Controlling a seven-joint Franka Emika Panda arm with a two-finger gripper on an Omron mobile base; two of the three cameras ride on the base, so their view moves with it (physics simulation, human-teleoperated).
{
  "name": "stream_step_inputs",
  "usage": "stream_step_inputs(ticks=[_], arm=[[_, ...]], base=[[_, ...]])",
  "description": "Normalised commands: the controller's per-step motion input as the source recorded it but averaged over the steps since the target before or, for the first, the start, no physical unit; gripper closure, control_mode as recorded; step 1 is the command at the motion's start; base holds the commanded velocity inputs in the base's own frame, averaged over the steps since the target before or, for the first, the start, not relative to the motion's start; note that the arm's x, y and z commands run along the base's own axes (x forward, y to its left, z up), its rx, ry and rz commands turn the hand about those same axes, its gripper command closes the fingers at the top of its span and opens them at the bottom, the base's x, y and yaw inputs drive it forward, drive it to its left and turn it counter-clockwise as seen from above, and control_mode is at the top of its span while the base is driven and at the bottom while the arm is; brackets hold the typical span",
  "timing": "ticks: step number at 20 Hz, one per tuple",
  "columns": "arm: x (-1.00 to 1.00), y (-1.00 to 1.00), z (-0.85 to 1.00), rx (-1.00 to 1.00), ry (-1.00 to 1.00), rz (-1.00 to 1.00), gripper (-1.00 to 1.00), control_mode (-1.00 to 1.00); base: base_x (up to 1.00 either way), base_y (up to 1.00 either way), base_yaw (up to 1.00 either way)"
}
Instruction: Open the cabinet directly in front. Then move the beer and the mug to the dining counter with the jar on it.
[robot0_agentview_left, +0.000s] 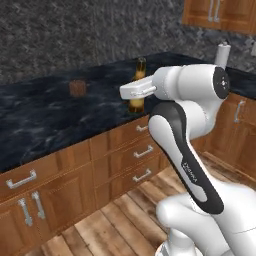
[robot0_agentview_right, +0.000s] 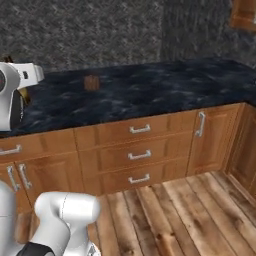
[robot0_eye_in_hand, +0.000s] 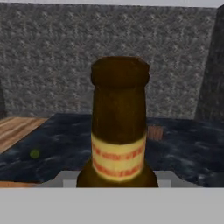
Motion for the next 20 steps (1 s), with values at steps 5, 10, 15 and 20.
stream_step_inputs(ticks=[5, 10, 15, 20], arm=[[0.00, 0.00, 0.00, 0.00, 0.00, 0.00, 1.00, 1.00], [0.00, 0.00, 0.00, 0.00, 0.00, 0.00, 1.00, 1.00], [0.00, 0.00, 0.00, 0.00, 0.00, 0.00, 1.00, 1.00], [0.00, 0.00, 0.00, 0.00, 0.00, 0.00, 1.00, 1.00]], base=[[1.00, -0.38, 0.36], [1.00, -0.71, 0.28], [1.00, -0.78, 0.17], [0.70, -0.19, -0.09]])
